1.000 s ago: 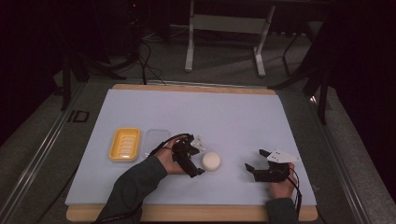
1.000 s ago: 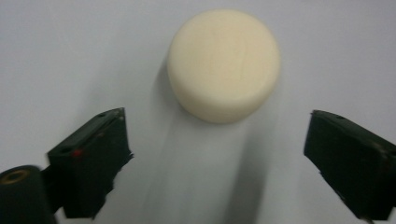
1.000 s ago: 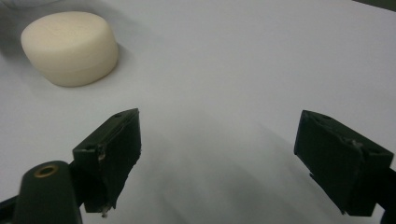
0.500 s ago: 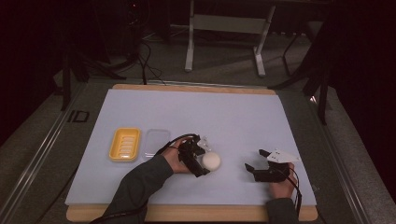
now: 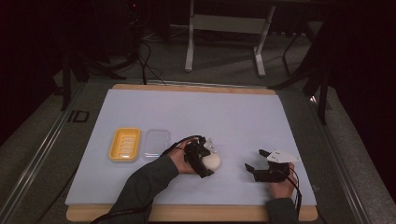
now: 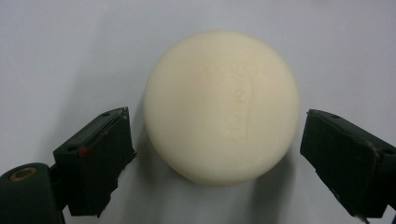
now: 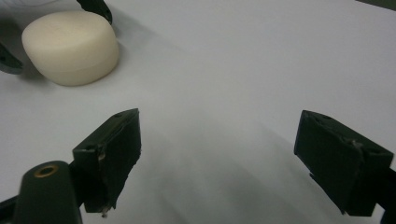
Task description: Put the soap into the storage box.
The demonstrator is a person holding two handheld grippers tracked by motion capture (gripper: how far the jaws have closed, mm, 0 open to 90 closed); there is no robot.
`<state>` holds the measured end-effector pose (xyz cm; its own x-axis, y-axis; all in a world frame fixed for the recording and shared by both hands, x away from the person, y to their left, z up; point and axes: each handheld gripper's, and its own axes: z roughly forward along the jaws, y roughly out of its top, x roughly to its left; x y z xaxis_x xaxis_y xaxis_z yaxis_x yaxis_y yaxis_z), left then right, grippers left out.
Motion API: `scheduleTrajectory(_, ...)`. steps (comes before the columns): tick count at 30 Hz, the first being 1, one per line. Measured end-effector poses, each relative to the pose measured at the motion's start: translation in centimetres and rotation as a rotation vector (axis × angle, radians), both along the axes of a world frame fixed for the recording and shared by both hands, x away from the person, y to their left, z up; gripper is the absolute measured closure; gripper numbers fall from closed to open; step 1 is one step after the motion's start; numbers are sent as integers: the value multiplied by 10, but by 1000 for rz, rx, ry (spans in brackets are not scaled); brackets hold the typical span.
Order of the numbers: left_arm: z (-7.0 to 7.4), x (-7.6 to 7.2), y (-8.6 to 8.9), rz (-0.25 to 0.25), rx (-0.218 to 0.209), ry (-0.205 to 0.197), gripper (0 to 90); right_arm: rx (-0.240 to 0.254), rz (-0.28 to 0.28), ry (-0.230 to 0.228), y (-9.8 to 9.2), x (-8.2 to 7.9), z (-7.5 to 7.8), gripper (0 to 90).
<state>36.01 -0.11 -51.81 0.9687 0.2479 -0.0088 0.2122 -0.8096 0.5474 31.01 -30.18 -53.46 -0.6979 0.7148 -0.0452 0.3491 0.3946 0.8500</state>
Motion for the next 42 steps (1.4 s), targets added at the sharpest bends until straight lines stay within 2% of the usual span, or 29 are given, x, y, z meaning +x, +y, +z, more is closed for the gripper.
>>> scheduleTrajectory(10, -5, 3, -7, -9, -8, -5, 144, -1, 2, -1, 0, 0, 0, 146)
scheduleTrajectory(15, -5, 4, -8, -17, -6, -20, 168, -3, 3, 0, 0, 0, 0, 146)
scheduleTrajectory(19, -4, 4, -6, -20, -18, -25, 251, -3, 3, -1, 0, 0, 0, 146)
scheduleTrajectory(26, -3, 3, -4, -11, -13, -27, 253, -4, 4, -3, 0, 0, 0, 146)
scheduleTrajectory(37, 0, 1, 24, 37, 35, -27, 253, -3, 4, -3, 0, 0, 0, 146)
scheduleTrajectory(38, 2, 1, 34, 53, 66, -31, 253, -4, 3, -2, 0, 0, 0, 146)
scheduleTrajectory(42, 5, 4, 48, 71, 111, -18, 253, -5, 3, -2, 1, 0, 0, 146)
